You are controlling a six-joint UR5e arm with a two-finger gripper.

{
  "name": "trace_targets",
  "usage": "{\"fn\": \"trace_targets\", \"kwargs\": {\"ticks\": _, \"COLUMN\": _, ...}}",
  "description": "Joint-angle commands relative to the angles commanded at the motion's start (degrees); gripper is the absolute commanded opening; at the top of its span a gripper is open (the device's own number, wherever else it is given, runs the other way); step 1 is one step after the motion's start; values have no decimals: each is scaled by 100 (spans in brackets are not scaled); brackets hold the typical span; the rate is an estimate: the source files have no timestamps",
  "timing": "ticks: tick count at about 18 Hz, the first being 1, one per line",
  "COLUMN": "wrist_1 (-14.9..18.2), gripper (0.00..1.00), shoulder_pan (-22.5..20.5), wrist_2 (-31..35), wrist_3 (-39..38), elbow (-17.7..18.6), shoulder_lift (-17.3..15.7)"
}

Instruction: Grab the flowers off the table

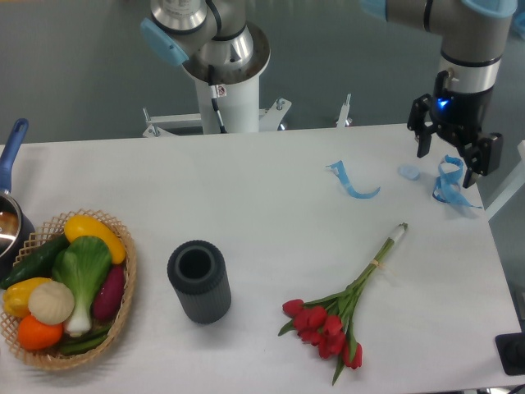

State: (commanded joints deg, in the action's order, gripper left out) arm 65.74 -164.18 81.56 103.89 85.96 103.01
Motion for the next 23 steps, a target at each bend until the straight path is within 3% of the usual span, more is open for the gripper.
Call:
{"fn": "trace_targets", "kwargs": {"ticks": 9, "wrist_1": -149, "gripper": 100, "shoulder_pan": 62, "wrist_2": 9, "wrist_3": -175, "elbow": 123, "shoulder_lift": 17}}
{"fn": "trace_targets", "kwargs": {"ticks": 16, "wrist_1": -430, "gripper": 100, "shoulder_pan": 272, "wrist_2": 9, "wrist_3": -1236, "elbow": 360, "shoulder_lift": 88}}
{"fn": "trace_targets", "kwargs": {"ticks": 19, "wrist_1": -562, "gripper": 100, "shoulder_pan": 456, "wrist_2": 26, "wrist_3": -1564, "elbow": 465, "shoulder_lift": 272}}
{"fn": "trace_targets", "kwargs": {"ticks": 20, "wrist_1": -623, "gripper": 100, "shoulder_pan": 501, "wrist_2": 26, "wrist_3": -1573, "elbow": 518, "shoulder_lift": 333}}
{"fn": "trace_targets", "kwargs": {"ticks": 23, "wrist_1": -1263, "gripper": 100, "shoulder_pan": 711, "wrist_2": 26, "wrist_3": -2002, "elbow": 729, "shoulder_lift": 588}}
